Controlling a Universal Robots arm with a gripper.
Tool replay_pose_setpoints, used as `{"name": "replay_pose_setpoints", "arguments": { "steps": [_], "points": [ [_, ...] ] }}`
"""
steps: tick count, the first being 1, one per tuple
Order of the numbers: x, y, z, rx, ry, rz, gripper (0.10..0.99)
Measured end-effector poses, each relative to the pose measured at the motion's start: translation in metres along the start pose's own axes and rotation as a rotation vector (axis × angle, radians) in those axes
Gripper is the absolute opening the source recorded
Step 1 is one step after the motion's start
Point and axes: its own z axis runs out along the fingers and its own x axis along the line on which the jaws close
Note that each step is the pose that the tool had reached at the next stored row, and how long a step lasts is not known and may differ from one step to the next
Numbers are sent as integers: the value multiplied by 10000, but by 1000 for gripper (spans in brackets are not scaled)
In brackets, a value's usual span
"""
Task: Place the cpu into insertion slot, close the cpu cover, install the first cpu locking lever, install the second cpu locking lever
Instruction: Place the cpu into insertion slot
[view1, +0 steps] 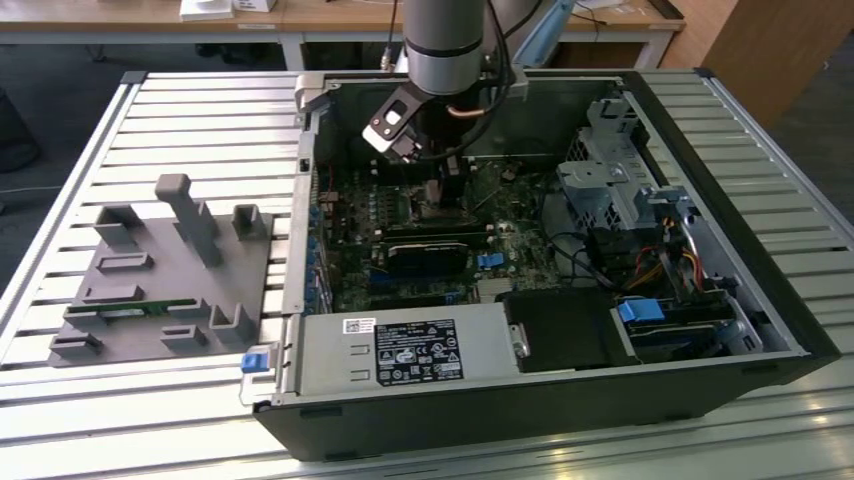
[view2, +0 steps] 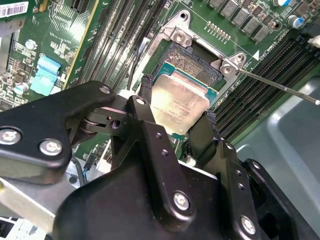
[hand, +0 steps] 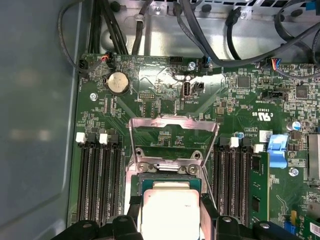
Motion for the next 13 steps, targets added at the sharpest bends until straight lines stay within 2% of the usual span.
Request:
{"name": "replay_pose_setpoints", "arguments": {
  "steps": [13],
  "points": [
    [0,-11,36,0,0,-3,541]
  ]
}}
